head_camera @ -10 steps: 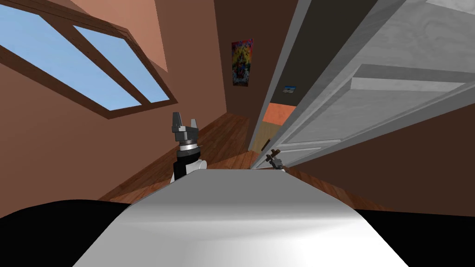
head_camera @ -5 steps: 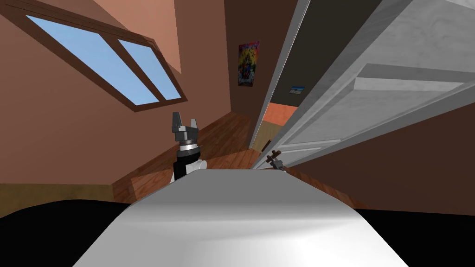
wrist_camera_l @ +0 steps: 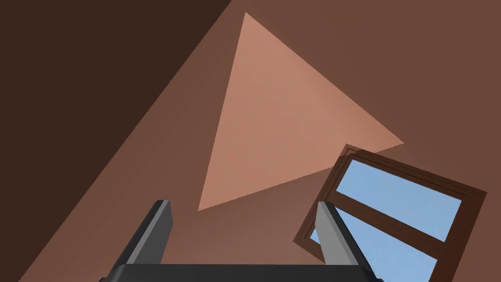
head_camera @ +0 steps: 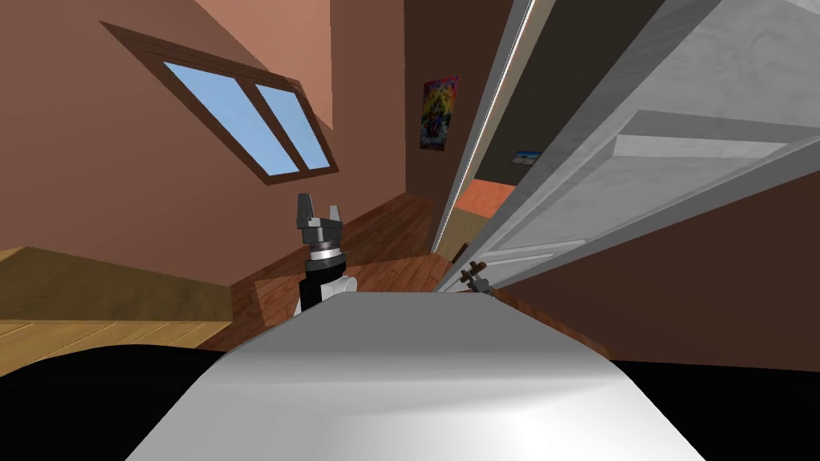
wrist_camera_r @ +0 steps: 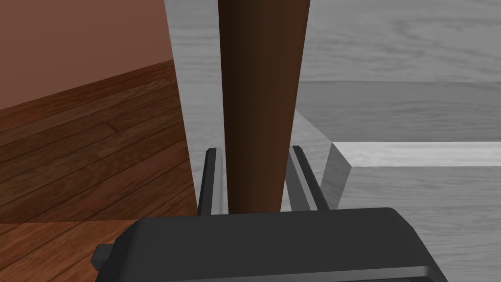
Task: Pull the door open
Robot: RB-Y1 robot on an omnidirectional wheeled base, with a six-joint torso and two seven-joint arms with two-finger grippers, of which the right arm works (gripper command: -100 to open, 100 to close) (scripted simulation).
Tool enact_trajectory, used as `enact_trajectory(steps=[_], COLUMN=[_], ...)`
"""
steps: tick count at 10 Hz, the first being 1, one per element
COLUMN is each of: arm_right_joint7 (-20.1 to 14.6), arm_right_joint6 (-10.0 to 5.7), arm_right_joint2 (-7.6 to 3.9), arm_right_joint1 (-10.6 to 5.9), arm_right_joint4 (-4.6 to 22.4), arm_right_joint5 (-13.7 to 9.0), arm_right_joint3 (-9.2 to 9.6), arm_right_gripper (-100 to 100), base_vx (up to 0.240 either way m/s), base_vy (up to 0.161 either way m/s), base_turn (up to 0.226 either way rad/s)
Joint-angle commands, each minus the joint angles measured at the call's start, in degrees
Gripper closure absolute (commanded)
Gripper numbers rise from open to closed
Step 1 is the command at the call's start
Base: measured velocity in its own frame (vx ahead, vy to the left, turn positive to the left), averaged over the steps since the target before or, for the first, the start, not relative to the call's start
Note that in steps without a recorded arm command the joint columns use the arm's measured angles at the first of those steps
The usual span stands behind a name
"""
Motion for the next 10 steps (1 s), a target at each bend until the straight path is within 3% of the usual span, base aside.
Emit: enact_trajectory(steps=[1,10], arm_right_joint7=[-0.3,-1.6], arm_right_joint6=[-0.59,-3.07], arm_right_joint2=[-0.16,-0.16], arm_right_joint1=[0.16,-0.62], arm_right_joint4=[0.3,3.2], arm_right_joint5=[0.1,0.7], arm_right_joint3=[0.27,1.32], arm_right_gripper=[100,100], base_vx=[-0.193,-0.189], base_vy=[-0.096,-0.074], base_turn=[0.132,0.145])
